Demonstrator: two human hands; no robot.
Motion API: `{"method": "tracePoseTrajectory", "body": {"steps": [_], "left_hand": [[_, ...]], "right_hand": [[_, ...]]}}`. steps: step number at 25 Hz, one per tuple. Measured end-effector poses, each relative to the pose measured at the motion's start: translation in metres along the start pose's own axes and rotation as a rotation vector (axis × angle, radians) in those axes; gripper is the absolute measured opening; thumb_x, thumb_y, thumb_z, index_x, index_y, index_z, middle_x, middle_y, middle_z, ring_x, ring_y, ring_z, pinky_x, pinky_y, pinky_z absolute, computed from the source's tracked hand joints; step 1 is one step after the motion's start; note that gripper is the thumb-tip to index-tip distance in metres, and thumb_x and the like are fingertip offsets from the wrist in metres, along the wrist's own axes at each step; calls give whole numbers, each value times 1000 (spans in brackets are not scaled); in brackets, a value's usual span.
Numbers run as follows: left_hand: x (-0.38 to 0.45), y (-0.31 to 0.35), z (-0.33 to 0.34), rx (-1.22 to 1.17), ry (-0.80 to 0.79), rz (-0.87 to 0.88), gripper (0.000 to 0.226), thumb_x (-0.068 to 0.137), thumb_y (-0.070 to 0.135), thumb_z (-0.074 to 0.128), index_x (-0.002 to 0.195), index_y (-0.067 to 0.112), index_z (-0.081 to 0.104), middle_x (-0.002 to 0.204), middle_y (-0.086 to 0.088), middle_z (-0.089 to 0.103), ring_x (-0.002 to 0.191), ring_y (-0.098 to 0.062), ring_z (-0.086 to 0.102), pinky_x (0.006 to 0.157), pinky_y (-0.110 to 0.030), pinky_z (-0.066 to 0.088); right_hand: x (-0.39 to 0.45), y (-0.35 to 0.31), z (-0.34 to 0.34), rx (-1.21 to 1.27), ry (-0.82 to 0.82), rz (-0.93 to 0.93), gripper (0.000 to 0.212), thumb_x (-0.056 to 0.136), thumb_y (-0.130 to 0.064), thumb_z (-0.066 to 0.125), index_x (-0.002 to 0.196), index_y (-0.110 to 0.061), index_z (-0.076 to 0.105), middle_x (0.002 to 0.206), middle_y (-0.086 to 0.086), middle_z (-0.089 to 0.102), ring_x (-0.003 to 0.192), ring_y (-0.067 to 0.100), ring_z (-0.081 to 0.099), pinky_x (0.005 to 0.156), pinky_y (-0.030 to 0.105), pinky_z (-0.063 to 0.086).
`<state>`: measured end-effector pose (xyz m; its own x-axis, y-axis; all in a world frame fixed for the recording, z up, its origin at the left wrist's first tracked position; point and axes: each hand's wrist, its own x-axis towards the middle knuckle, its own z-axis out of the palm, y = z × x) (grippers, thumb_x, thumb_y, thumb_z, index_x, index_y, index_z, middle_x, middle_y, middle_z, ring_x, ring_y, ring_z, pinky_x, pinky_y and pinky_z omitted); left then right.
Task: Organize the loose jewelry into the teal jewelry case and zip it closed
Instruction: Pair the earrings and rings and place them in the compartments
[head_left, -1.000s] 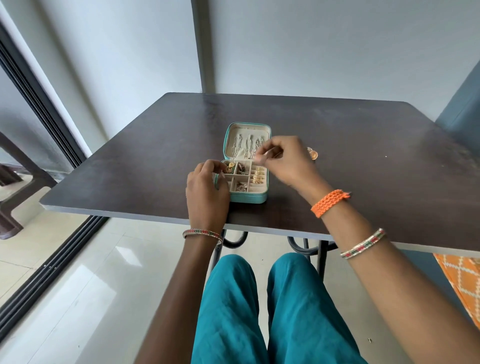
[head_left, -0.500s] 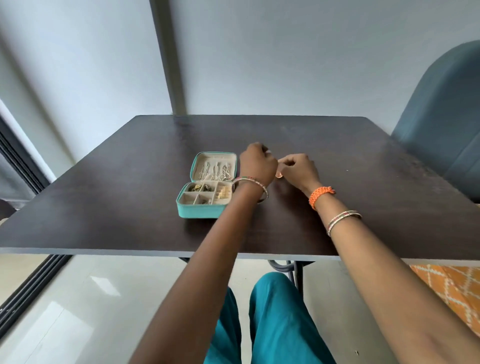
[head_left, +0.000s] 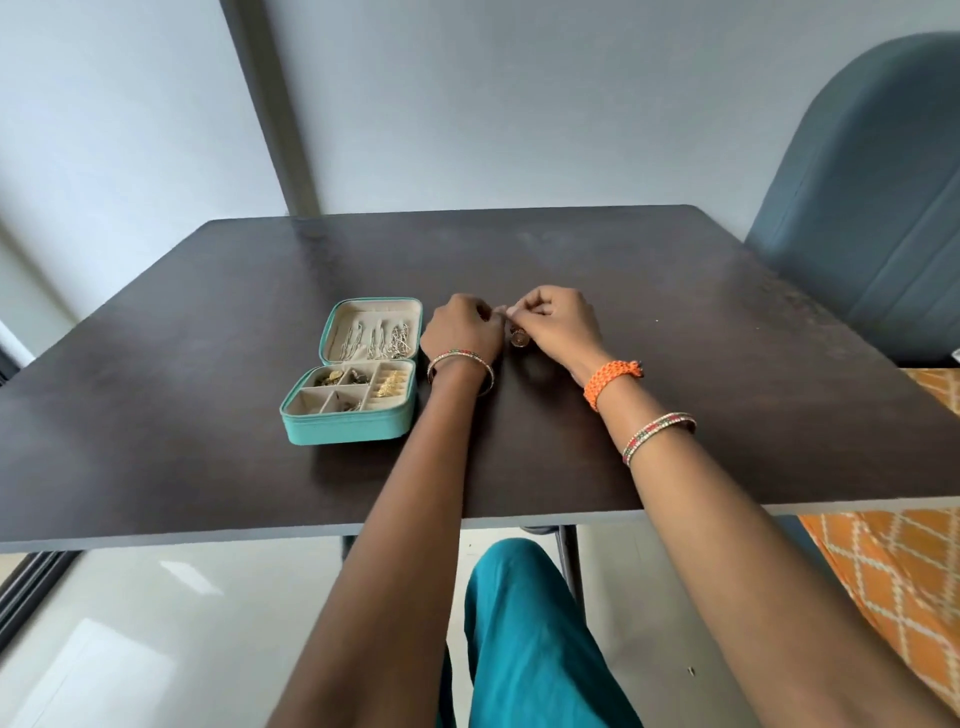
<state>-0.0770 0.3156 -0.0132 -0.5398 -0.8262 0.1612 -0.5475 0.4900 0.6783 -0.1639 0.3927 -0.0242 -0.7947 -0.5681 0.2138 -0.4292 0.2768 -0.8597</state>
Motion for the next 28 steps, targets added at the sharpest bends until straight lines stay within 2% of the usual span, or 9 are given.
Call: {"method": "tracePoseTrajectory", "body": {"steps": [2, 3, 5, 7, 9, 14, 20, 24, 28], "left_hand": [[2, -4, 2, -19, -1, 27, 21, 82, 37, 61, 93, 23, 71, 96, -5, 71, 97, -27, 64, 70, -27, 42], [5, -6, 3, -106, 9, 41, 18, 81, 35, 63, 89, 21, 72, 90, -4, 72, 91, -25, 66, 69, -27, 45], [6, -6, 1, -485, 16, 59, 13, 79, 30, 70, 75, 18, 71, 67, 2, 70, 69, -18, 67, 64, -30, 54], [3, -4, -5, -800, 5, 55, 13, 80, 25, 72, 72, 15, 68, 52, 10, 63, 51, -4, 58, 48, -21, 50], [-3, -1, -9, -978, -50, 14, 12, 83, 24, 69, 76, 14, 68, 55, 9, 63, 51, -1, 54, 42, -16, 41], [-11, 8, -18, -1438, -255, 17, 11, 91, 10, 55, 89, 6, 66, 66, 2, 69, 59, -6, 60, 56, -16, 50], [-17, 10, -26, -1479, -237, 85, 10, 89, 2, 56, 90, 5, 65, 69, 3, 69, 63, -5, 63, 57, -16, 50], [-22, 11, -29, -1415, -239, 75, 8, 86, 5, 60, 90, 12, 64, 70, 3, 69, 64, -8, 61, 58, -20, 51], [-30, 11, -30, -1364, -186, 56, 15, 84, 10, 66, 97, 16, 61, 74, -1, 70, 62, -11, 61, 56, -21, 51]], "right_hand": [[-1, 0, -2, 143, -28, 2, 18, 82, -18, 68, 65, -22, 61, 70, 0, 70, 65, 11, 66, 68, 32, 56], [-3, -2, -3, 205, -56, -8, 19, 84, -13, 66, 68, -19, 60, 70, 1, 69, 60, 7, 64, 64, 26, 54], [-7, -9, -8, 336, -90, -28, 17, 87, -8, 63, 72, -16, 59, 70, 0, 68, 58, 3, 62, 60, 17, 50], [-10, -16, -11, 491, -112, -12, 11, 88, -10, 63, 78, -15, 62, 72, -1, 69, 62, 6, 64, 58, 19, 50], [-13, -21, -15, 663, -142, 11, 7, 88, -8, 62, 85, -13, 66, 74, -1, 70, 68, 9, 67, 59, 21, 52], [-18, -29, -21, 890, -162, -49, 14, 90, -5, 56, 89, -11, 69, 83, -1, 74, 78, 11, 68, 71, 25, 56], [-20, -28, -26, 909, -231, -64, 20, 88, 1, 56, 88, -10, 73, 85, 3, 74, 82, 15, 69, 71, 26, 56], [-21, -31, -26, 885, -201, -16, 8, 79, -13, 66, 84, -11, 72, 83, 5, 74, 80, 18, 68, 69, 28, 56], [-26, -35, -29, 848, -143, 24, 7, 84, -11, 64, 84, -12, 70, 77, 0, 73, 69, 13, 68, 54, 21, 52]]}}
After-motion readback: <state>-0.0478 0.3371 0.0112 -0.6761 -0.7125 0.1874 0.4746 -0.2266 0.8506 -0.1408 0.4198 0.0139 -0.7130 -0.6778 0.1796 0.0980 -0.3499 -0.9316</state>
